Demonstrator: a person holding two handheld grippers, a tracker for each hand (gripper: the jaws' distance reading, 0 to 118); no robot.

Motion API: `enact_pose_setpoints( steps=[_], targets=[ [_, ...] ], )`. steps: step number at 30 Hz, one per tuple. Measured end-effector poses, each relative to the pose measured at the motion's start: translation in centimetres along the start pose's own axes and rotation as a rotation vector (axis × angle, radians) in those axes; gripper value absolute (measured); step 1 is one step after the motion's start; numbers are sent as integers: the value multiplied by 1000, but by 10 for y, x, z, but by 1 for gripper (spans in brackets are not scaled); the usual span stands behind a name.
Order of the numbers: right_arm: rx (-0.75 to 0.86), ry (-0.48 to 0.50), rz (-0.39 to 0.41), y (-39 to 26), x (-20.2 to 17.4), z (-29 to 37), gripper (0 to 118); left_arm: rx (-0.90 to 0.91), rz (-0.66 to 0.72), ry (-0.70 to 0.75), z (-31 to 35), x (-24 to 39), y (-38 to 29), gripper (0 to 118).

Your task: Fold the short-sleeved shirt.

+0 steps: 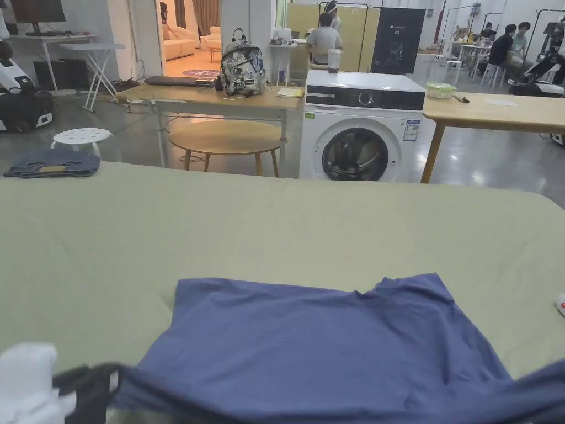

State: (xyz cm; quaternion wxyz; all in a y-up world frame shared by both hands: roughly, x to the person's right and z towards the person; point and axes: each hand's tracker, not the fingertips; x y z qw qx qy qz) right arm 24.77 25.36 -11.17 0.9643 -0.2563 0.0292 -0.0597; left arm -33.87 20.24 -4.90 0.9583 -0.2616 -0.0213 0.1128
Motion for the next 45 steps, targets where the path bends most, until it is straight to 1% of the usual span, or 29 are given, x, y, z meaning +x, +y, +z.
enact_pose_setpoints(
  steps=[2, 3, 6, 8, 9, 10, 11, 12, 13, 14, 16, 19, 21, 24, 25, 26, 27, 28, 29, 30, 31, 32, 34, 37, 39, 42, 43, 44, 45],
  targets=[
    [-67, 14, -32, -26, 8, 1, 0, -57, 6, 26, 2, -7, -30, 0],
    [-92, 2, -38, -38, 10, -2, 0, -111, 7, 28, -2, -12, -43, 0],
    [-138, -7, -27, -63, 12, -13, 0, -162, 87, 24, -9, -21, -64, 0],
    [-155, -3, -25, -78, 14, -21, 1, -139, 58, 26, -14, -25, -69, 0],
    [-180, -17, -16, -86, 15, -27, 5, -140, 56, 14, -14, -23, -69, 5],
    [-196, -31, -9, -92, 15, -30, 19, -135, 55, 17, -14, -22, -70, 15],
    [-199, -47, -11, -98, 17, -32, 50, -116, 61, 6, -11, -22, -67, 32],
    [-212, -42, -26, -103, 23, -36, 64, -113, 84, -11, -9, -21, -63, 42],
    [-208, -37, -41, -104, 25, -33, 65, -102, 96, -18, -6, -20, -60, 51],
    [-193, -30, -53, -103, 25, -30, 64, -88, 100, -25, -4, -17, -54, 57],
    [-165, -13, -58, -98, 21, -23, 64, -13, 92, -29, 7, -8, -40, 57],
    [-63, 50, -46, -81, 8, -9, 64, 121, 56, -73, 28, 20, -12, 57],
    [8, 77, -10, -67, -14, 1, 64, 163, 8, -50, 35, 39, 6, 57],
    [65, 77, 52, -51, -37, 2, 64, 199, -48, 2, 37, 65, 22, 57],
    [66, 83, 59, -48, -42, -1, 59, 198, -56, 9, 34, 70, 24, 54],
    [76, 90, 82, -44, -48, -5, 35, 201, -67, 30, 30, 75, 26, 37],
    [95, 81, 108, -41, -53, -10, 12, 199, -83, 17, 25, 78, 27, 17],
    [90, 55, 128, -38, -58, -16, 12, 192, -90, 7, 22, 80, 28, 10],
    [74, 40, 126, -36, -62, -23, 6, 176, -88, 1, 17, 83, 29, 3],
    [61, 44, 115, -34, -63, -28, 1, 174, -86, 1, 14, 84, 26, 0],
    [49, 63, 93, -34, -62, -30, 0, 174, -86, -5, 13, 85, 25, 0],
    [31, 116, 74, -36, -62, -34, 0, 160, -98, -14, 11, 85, 24, 0],
    [45, 106, 70, -39, -65, -34, 0, 141, -115, 17, 9, 86, 21, 0],
    [40, 100, 89, -41, -68, -34, 0, 132, -104, 18, 13, 76, 20, 0],
    [48, 109, 91, -43, -67, -27, 0, 143, -62, 0, 20, 62, 17, 0],
    [58, 117, 101, -51, -66, -17, 0, 99, -29, 2, 24, 36, 6, 0],
    [55, 113, 103, -53, -66, -16, 0, 81, -19, -4, 24, 28, 0, 7],
    [46, 108, 105, -56, -68, -12, 0, 36, -14, 2, 23, 19, -8, 28],
    [36, 108, 103, -61, -68, -10, 0, 10, -2, 7, 21, 8, -18, 47]
  ],
)
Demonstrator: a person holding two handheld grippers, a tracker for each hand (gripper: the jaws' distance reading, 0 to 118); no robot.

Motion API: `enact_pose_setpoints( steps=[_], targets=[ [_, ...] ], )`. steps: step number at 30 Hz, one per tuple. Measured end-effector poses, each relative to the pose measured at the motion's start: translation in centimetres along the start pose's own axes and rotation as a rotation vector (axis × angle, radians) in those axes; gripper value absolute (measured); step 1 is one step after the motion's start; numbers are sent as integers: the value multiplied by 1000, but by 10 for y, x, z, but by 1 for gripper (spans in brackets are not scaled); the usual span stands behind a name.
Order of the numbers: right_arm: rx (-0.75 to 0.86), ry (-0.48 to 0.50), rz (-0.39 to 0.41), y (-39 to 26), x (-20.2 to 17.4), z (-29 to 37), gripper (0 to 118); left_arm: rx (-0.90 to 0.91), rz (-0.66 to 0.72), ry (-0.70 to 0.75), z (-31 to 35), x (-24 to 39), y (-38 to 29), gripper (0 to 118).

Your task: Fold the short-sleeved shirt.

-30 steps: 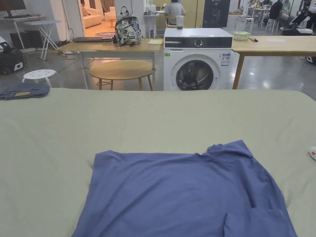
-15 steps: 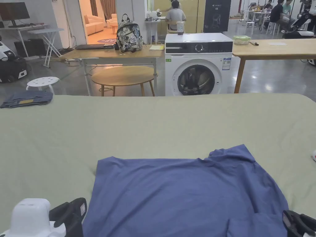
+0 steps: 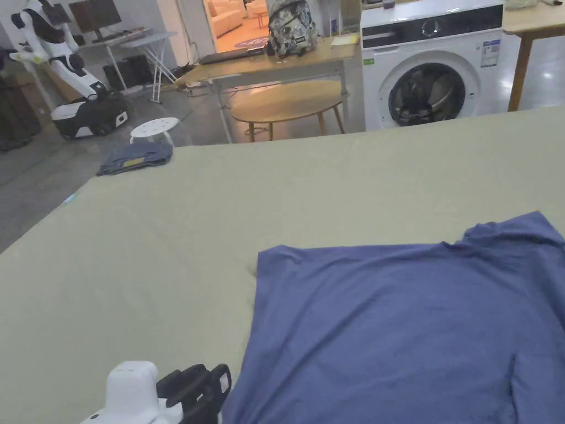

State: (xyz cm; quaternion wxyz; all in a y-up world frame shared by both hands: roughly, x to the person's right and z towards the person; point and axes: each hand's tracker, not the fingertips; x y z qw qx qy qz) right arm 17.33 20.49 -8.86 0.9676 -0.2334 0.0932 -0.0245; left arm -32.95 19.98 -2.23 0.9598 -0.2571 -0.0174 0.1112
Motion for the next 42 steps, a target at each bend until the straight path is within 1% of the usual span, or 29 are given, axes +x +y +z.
enact_pose_setpoints(
  steps=[1, 2, 3, 7, 8, 9, 10, 12, 13, 15, 16, 18, 20, 21, 22, 23, 24, 25, 27, 29, 30, 32, 34, 35, 37, 40, 41, 42],
  targets=[
    [-8, -1, -4, -3, 0, 1, 0, -20, 25, 16, -3, -6, -7, 60],
    [-26, -2, -12, -7, 1, 1, 0, -81, 56, 22, -8, -13, -15, 58],
    [-36, -2, -16, -9, 0, 1, 0, -115, 90, 20, -15, -20, -24, 58],
    [-78, -9, -25, -16, 3, -1, 0, -205, 91, 56, -43, -26, -54, 58],
    [-84, -11, -28, -17, 4, 0, 0, -250, 95, 59, -54, -25, -62, 51],
    [-87, -12, -33, -18, 5, 1, 0, -291, 99, 72, -64, -25, -70, 37],
    [-91, -13, -41, -19, 7, 2, 0, -325, 106, 58, -72, -25, -76, 26],
    [-95, -22, -54, -20, 11, 4, 0, -297, 44, 98, -78, -23, -84, 15],
    [-96, -30, -57, -20, 12, 4, 0, -295, 39, 79, -78, -21, -80, 15],
    [-93, -65, -55, -22, 14, 6, 0, -327, 22, 65, -83, -14, -75, 6],
    [-90, -87, -48, -23, 15, 6, 0, -346, -21, 99, -82, -4, -75, 5],
    [-111, -134, -19, -27, 19, 4, 0, -377, -152, 131, -86, 8, -74, 4],
    [-118, -159, -23, -33, 26, 4, 1, -403, -176, 145, -88, 14, -72, 4],
    [-120, -152, -45, -35, 33, 5, 8, -409, -161, 143, -91, 14, -70, 4],
    [-135, -147, -92, -36, 40, 6, 25, -415, -150, 142, -92, 14, -68, 4],
    [-157, -147, -133, -45, 54, 5, 62, -418, -136, 140, -91, 12, -67, 4],
    [-175, -154, -156, -49, 62, 4, 79, -414, -115, 135, -89, 7, -69, 4],
    [-180, -151, -161, -51, 67, 4, 82, -407, -105, 132, -88, 6, -70, 4],
    [-201, -174, -150, -61, 77, 0, 82, -395, -90, 128, -87, 6, -72, 4],
    [-259, -206, -108, -70, 82, -10, 82, -394, -85, 129, -83, 9, -71, 4],
    [-258, -219, -100, -74, 85, -14, 82, -397, -84, 129, -83, 10, -70, 4],
    [-286, -210, -123, -82, 90, -25, 79, -402, -83, 128, -82, 11, -68, 4],
    [-340, -194, -176, -88, 97, -35, 78, -403, -77, 128, -81, 11, -68, 4],
    [-342, -195, -173, -90, 98, -38, 72, -402, -74, 128, -81, 12, -68, 4],
    [-321, -232, -121, -89, 93, -34, 61, -395, -61, 128, -79, 12, -67, 4],
    [-313, -202, -105, -86, 89, -25, 20, -366, -42, 138, -76, 14, -72, 4],
    [-314, -178, -98, -86, 87, -24, 7, -358, -45, 140, -75, 15, -73, 4],
    [-314, -165, -83, -86, 85, -24, 6, -351, -57, 141, -74, 16, -72, 4]
  ],
)
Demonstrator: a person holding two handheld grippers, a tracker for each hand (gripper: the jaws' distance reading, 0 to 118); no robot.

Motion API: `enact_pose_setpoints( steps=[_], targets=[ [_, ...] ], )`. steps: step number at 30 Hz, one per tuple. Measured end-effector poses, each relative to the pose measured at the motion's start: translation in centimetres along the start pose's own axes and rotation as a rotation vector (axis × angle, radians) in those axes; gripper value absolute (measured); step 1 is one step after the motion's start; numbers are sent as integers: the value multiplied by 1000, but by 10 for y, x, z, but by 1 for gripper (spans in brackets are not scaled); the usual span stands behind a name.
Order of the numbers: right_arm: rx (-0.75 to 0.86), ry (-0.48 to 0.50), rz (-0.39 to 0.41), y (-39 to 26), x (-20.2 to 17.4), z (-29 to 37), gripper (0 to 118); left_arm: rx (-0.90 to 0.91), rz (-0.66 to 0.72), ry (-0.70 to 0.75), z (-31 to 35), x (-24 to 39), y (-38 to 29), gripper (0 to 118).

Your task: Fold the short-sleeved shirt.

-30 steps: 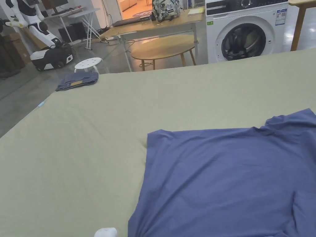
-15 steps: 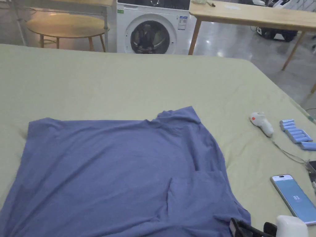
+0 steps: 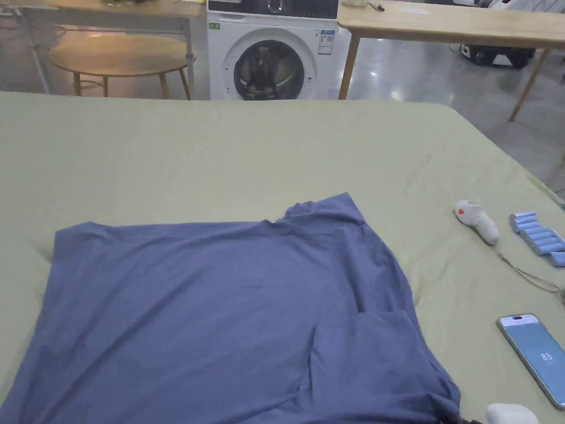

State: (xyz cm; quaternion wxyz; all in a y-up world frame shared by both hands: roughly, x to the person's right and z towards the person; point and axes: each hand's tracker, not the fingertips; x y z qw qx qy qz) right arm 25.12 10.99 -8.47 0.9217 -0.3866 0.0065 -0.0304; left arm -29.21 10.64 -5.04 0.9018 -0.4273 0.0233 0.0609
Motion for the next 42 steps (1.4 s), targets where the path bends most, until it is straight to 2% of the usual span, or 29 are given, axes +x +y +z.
enact_pose_setpoints(
  steps=[3, 5, 8, 10, 13, 15, 19, 22, 25, 26, 28, 29, 32, 36, 40, 41, 42],
  targets=[
    [-2, -36, 76, 3, -10, 1, 6, 46, -12, -5, 10, -1, 1, 4],
    [19, -16, 64, 13, -14, 8, 6, 136, 26, -30, 23, -1, 8, 4],
    [106, 43, 8, 47, -14, 15, 6, 205, 55, -63, 28, -9, 36, 4],
    [130, 76, 5, 75, -16, 7, 6, 219, 45, -89, 24, -13, 65, 4],
    [134, 67, 65, 119, -25, -24, 6, 242, 4, -91, 2, -19, 115, 4],
    [131, 63, 74, 147, -30, -52, 6, 251, -3, -99, -25, -26, 150, 4],
    [87, 73, -17, 190, -29, -108, 6, 168, 59, -131, -79, -38, 201, 4],
    [63, 38, -15, 205, -28, -147, 6, 141, 75, -124, -108, -38, 222, 4],
    [51, 46, -21, 208, -28, -166, 7, 157, 91, -122, -120, -36, 232, 5],
    [50, 41, -22, 207, -29, -171, 20, 144, 116, -131, -122, -33, 233, 16],
    [51, 8, 9, 205, -31, -174, 60, 134, 140, -132, -122, -33, 232, 57],
    [54, 19, 17, 207, -29, -172, 65, 144, 144, -131, -119, -32, 229, 76],
    [103, 44, 47, 201, -27, -150, 65, 207, 132, -172, -90, -28, 217, 77],
    [184, 75, 57, 188, -29, -103, 65, 305, 12, -194, -45, -29, 199, 77],
    [236, 99, 89, 165, -36, -58, 61, 368, -51, -199, 2, -13, 168, 76],
    [251, 96, 101, 156, -42, -42, 54, 364, -64, -188, 10, -11, 159, 70],
    [256, 88, 116, 147, -46, -32, 45, 381, -73, -179, 20, -4, 148, 54]
  ],
)
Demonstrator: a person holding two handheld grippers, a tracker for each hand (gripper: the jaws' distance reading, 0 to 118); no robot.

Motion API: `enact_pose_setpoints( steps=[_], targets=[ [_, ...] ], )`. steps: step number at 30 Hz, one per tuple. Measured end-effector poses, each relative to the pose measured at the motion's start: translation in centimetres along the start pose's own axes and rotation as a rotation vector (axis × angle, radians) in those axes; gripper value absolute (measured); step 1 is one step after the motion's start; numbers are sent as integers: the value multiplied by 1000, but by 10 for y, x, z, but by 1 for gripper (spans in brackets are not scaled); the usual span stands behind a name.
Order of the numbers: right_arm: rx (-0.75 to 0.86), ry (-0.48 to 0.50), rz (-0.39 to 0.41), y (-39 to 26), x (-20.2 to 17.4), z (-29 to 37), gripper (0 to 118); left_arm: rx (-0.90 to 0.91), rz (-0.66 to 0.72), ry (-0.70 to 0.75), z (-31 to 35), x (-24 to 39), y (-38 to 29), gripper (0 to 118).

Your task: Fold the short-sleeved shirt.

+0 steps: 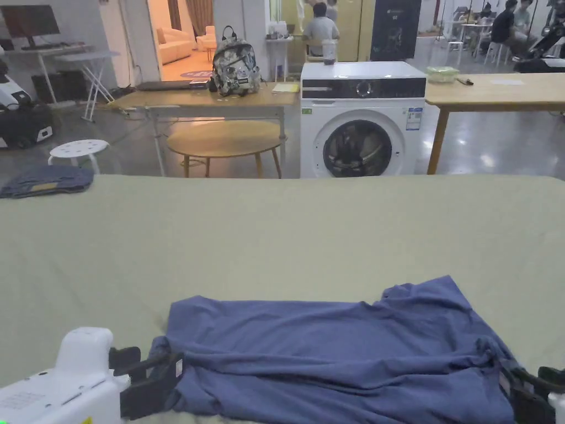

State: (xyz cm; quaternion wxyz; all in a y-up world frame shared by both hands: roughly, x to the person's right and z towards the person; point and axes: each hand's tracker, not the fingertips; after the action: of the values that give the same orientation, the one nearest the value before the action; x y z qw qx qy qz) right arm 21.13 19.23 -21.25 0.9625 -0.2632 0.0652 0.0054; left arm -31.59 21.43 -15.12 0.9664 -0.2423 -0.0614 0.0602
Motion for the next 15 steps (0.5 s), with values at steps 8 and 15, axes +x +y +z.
enact_pose_setpoints(
  steps=[8, 15],
  targets=[
    [-36, 13, 64, -41, -36, 44, 0, 5, 102, -6, 35, 10, -53, 0],
    [-34, 40, 35, -40, -41, 45, 0, -39, 112, 14, 32, 3, -53, 0]
  ],
)
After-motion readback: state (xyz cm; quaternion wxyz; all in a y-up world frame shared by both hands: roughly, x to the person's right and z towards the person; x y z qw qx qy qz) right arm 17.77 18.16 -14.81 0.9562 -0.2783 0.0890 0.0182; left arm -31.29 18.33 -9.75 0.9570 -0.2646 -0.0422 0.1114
